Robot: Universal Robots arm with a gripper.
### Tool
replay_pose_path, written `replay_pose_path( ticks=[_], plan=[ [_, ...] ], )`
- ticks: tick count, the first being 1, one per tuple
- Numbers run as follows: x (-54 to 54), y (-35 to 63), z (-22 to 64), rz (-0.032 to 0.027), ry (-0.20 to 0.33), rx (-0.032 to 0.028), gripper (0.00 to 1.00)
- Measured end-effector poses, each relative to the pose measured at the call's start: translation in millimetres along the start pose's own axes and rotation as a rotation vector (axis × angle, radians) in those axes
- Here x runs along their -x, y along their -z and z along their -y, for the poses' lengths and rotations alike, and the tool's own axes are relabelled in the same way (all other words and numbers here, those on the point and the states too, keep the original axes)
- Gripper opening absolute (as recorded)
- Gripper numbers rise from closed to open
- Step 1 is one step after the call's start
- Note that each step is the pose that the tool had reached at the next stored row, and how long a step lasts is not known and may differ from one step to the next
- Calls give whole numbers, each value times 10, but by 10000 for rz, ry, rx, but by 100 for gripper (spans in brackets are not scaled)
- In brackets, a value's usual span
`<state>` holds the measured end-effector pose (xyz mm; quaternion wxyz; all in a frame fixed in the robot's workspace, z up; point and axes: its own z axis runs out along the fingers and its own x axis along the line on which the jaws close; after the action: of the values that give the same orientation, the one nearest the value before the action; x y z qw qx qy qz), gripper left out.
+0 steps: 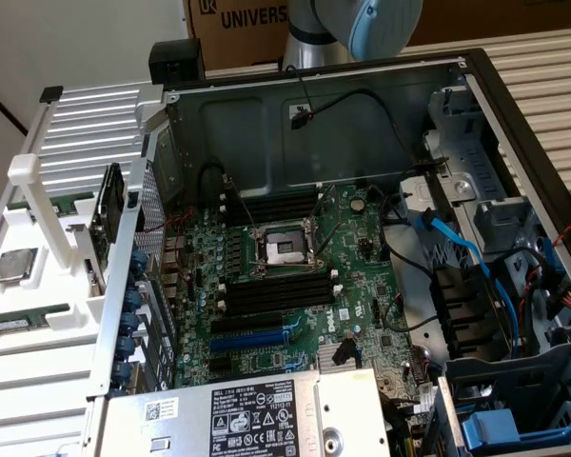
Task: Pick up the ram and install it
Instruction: 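Reach for the ram, then pick up the ram and move it above insertion slot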
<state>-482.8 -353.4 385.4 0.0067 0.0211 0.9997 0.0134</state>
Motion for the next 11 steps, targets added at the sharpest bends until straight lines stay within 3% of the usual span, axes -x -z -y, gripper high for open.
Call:
replay_pose_path(
  ticks=[11],
  plan=[
    [-5,0,0,1,0,2,10]
  ],
)
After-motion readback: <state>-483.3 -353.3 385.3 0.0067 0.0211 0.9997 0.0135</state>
